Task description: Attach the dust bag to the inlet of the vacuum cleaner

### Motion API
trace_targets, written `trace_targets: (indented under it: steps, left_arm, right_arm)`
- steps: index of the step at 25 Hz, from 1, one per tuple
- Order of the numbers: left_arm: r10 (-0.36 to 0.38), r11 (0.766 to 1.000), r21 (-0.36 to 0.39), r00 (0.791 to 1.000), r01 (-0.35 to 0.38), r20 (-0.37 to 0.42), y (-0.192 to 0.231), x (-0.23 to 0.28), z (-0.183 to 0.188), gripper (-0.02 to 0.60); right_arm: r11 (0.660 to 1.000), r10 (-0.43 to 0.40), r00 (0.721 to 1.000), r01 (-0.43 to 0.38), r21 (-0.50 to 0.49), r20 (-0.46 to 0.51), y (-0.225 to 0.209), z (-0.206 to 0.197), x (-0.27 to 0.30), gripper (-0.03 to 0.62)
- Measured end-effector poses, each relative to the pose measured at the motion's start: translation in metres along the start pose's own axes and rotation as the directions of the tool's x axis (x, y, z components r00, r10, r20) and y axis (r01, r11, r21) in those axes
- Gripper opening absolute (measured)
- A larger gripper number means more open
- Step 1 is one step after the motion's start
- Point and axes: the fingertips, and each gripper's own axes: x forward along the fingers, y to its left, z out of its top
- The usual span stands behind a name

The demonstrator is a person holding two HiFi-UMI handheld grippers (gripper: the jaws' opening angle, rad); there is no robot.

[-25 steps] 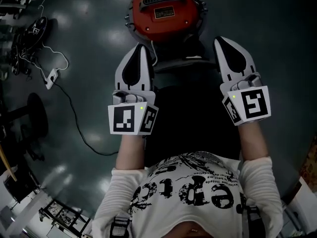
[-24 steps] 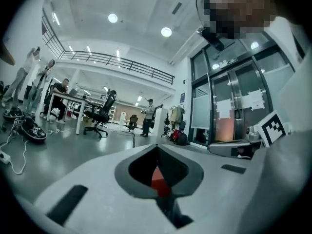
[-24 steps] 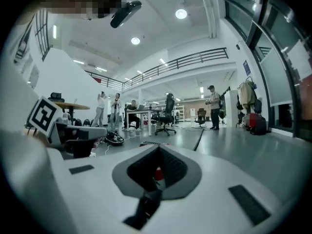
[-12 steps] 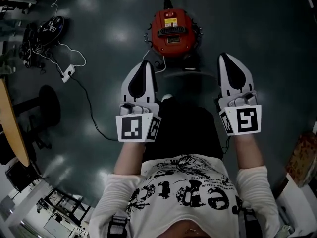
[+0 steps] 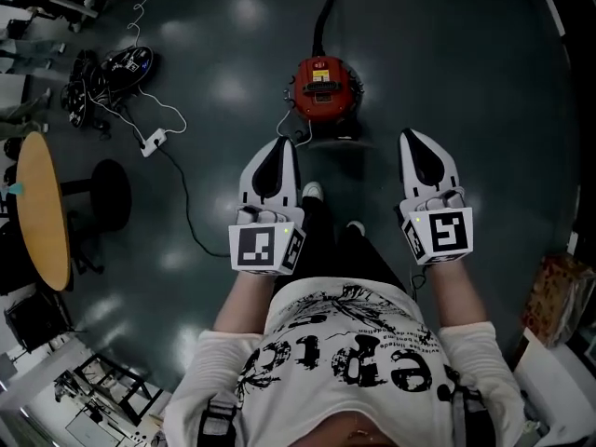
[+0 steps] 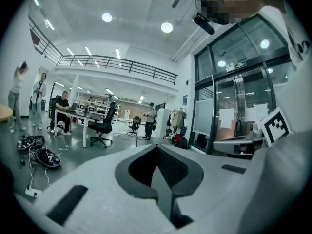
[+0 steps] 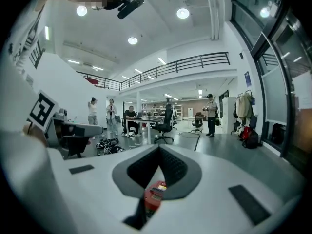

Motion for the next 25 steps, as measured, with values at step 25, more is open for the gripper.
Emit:
trace_targets:
  steps: [25]
  left_arm:
    - [0.031, 0.998, 0.057, 0.998, -0.034, 0.047, -0.055, -0.109, 0.057, 0.003]
  right_arm:
    - [0.998, 0.065, 0.997, -0.063, -0.031, 0.052, 0.051, 0.059, -0.103, 0.002]
